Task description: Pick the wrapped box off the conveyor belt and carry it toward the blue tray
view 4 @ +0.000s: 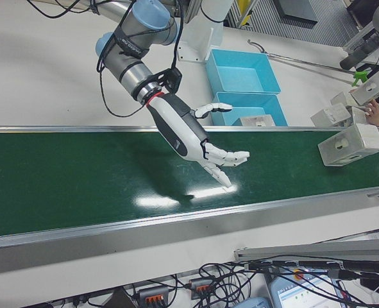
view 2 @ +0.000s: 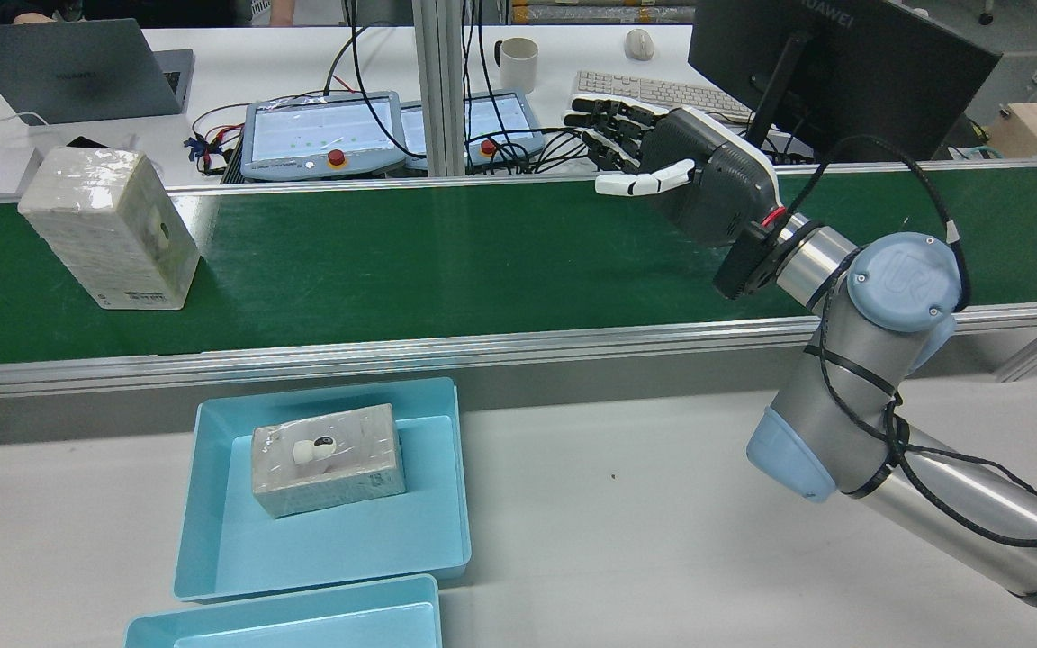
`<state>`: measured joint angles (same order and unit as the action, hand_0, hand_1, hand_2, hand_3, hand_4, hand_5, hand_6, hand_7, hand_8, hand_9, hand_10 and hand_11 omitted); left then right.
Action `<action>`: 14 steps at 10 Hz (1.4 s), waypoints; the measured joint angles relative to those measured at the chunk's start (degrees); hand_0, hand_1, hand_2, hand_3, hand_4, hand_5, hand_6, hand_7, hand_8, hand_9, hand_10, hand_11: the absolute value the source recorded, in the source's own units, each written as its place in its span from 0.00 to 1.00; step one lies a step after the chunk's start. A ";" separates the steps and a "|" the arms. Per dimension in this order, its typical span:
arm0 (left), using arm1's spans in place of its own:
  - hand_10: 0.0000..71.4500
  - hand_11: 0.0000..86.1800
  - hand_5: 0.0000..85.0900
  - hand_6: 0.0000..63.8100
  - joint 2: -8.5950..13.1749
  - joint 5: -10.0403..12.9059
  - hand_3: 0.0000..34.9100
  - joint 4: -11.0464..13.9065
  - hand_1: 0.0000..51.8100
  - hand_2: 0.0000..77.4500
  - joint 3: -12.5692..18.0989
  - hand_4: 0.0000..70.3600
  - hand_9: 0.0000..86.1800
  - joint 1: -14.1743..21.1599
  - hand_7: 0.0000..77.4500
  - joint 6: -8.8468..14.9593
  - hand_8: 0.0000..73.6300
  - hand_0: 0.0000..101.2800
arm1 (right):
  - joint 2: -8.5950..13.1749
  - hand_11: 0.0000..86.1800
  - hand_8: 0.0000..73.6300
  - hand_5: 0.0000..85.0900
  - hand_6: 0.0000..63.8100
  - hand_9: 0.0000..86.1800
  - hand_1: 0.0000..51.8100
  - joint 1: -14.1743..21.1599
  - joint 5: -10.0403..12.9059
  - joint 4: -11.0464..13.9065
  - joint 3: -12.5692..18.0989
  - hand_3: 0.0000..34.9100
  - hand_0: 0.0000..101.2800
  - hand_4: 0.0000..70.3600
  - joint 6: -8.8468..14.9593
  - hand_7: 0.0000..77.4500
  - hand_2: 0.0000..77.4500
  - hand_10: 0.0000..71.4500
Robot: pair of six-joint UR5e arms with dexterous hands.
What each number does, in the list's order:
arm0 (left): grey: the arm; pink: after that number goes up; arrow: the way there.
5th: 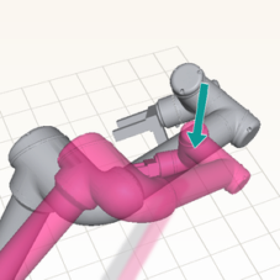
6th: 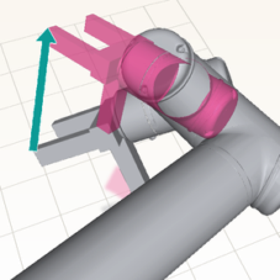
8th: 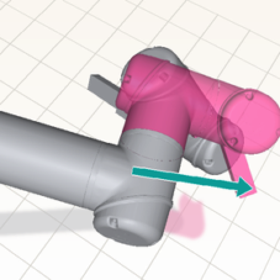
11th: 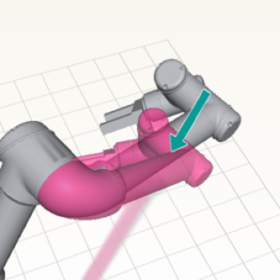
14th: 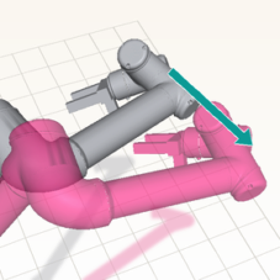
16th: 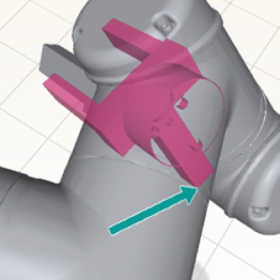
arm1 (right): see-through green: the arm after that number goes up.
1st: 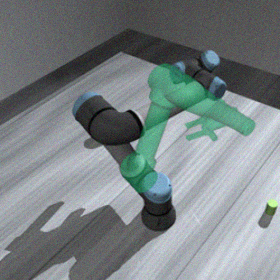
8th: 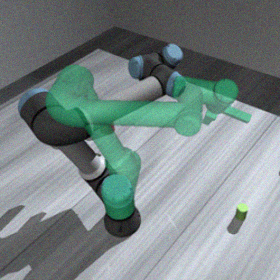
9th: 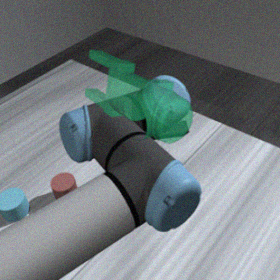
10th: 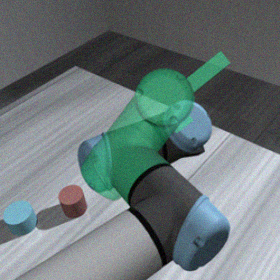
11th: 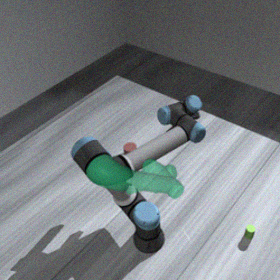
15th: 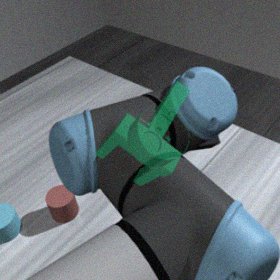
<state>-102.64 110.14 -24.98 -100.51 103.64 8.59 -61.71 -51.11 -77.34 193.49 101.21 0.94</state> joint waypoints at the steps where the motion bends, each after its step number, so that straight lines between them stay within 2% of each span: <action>1: 0.01 0.01 0.01 0.00 0.00 0.00 0.00 0.00 0.00 0.01 0.00 0.00 0.00 0.00 0.01 0.00 0.01 0.00 | 0.15 0.08 0.02 0.21 0.19 0.05 0.42 0.32 -0.04 -2.04 -1.31 0.06 0.52 0.33 0.08 0.30 0.30 0.06; 2: 0.01 0.01 0.01 0.00 0.00 0.00 0.00 0.00 0.00 0.01 0.00 0.00 0.00 0.00 0.01 0.00 0.01 0.00 | 0.22 0.06 0.02 0.23 0.20 0.05 0.33 0.49 -0.07 -2.84 -1.93 0.05 0.51 0.38 0.14 0.34 0.28 0.03; 3: 0.01 0.00 0.01 0.00 0.00 0.00 0.00 0.00 0.00 0.01 0.00 0.00 0.01 0.00 0.01 0.00 0.01 0.00 | 0.31 0.06 0.02 0.23 0.20 0.05 0.33 0.58 -0.08 -2.35 -2.12 0.05 0.51 0.38 0.17 0.34 0.28 0.03; 4: 0.00 0.00 0.01 0.00 0.00 0.00 0.00 0.00 0.00 0.01 0.00 0.00 0.00 0.00 0.01 0.00 0.01 0.00 | 0.45 0.03 0.02 0.22 0.20 0.05 0.34 0.57 -0.08 -0.84 -2.11 0.05 0.50 0.33 0.18 0.37 0.20 0.00; 5: 0.00 0.00 0.01 0.00 0.00 0.00 0.00 0.00 0.00 0.01 0.00 0.00 0.00 0.00 0.01 0.00 0.01 0.00 | 0.58 0.02 0.02 0.24 0.16 0.05 0.38 0.49 -0.09 1.44 -2.00 0.10 0.53 0.33 0.19 0.36 0.19 0.00; 6: 0.01 0.00 0.01 0.00 0.00 0.00 0.00 0.00 0.00 0.01 0.00 0.00 0.01 0.00 0.01 0.00 0.01 0.00 | 0.62 0.02 0.02 0.24 0.16 0.05 0.38 0.38 -0.07 3.16 -1.91 0.10 0.53 0.33 0.19 0.36 0.19 0.00; 7: 0.01 0.00 0.01 0.00 0.00 0.00 0.00 0.00 0.00 0.01 0.00 0.00 0.01 0.00 0.01 0.00 0.01 0.00 | 0.62 0.02 0.02 0.22 0.15 0.03 0.29 0.26 -0.04 4.14 -1.83 0.08 0.51 0.28 0.20 0.30 0.15 0.00; 8: 0.01 0.01 0.01 0.00 0.00 0.00 0.00 0.00 0.00 0.01 0.00 0.00 0.01 0.00 0.01 0.00 0.01 0.00 | 0.61 0.02 0.01 0.22 0.13 0.03 0.34 0.13 -0.02 4.64 -1.67 0.11 0.51 0.23 0.22 0.29 0.15 0.00; 10: 0.00 0.01 0.01 0.00 0.00 0.00 0.00 0.00 0.00 0.01 0.00 0.00 0.00 0.00 0.01 0.00 0.01 0.00 | 0.40 0.02 0.01 0.22 0.12 0.03 0.32 -0.02 0.04 4.94 -1.42 0.10 0.50 0.25 0.27 0.27 0.15 0.00; 11: 0.01 0.01 0.01 0.00 0.00 0.00 0.00 0.00 0.00 0.01 0.00 0.00 0.00 0.00 0.01 0.00 0.01 0.00 | 0.22 0.02 0.01 0.22 0.08 0.03 0.32 -0.17 0.04 4.96 -1.09 0.09 0.49 0.22 0.25 0.26 0.15 0.00; 12: 0.01 0.00 0.01 0.00 0.00 0.00 0.00 0.00 0.00 0.01 0.00 0.00 0.00 0.00 0.01 0.00 0.01 0.00 | -0.43 0.02 0.01 0.21 0.10 0.03 0.32 -0.29 0.04 4.97 -0.34 0.09 0.49 0.20 0.25 0.25 0.15 0.00; 13: 0.01 0.00 0.01 0.00 0.00 0.00 0.00 0.00 0.00 0.01 0.00 0.00 0.01 0.00 0.01 0.00 0.01 0.00 | -1.68 0.02 0.01 0.21 0.10 0.03 0.32 -0.38 0.11 4.92 0.77 0.04 0.49 0.19 0.31 0.22 0.16 0.00; 14: 0.01 0.00 0.01 0.00 0.00 0.00 0.00 0.00 0.00 0.01 0.00 0.00 0.00 0.00 0.01 0.00 0.01 0.00 | -3.28 0.02 0.01 0.21 0.10 0.03 0.32 -0.46 0.18 4.87 2.04 0.04 0.49 0.19 0.38 0.22 0.16 0.00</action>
<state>-102.64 110.14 -24.98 -100.51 103.64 8.60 -64.99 -51.57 -77.16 198.36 103.25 1.32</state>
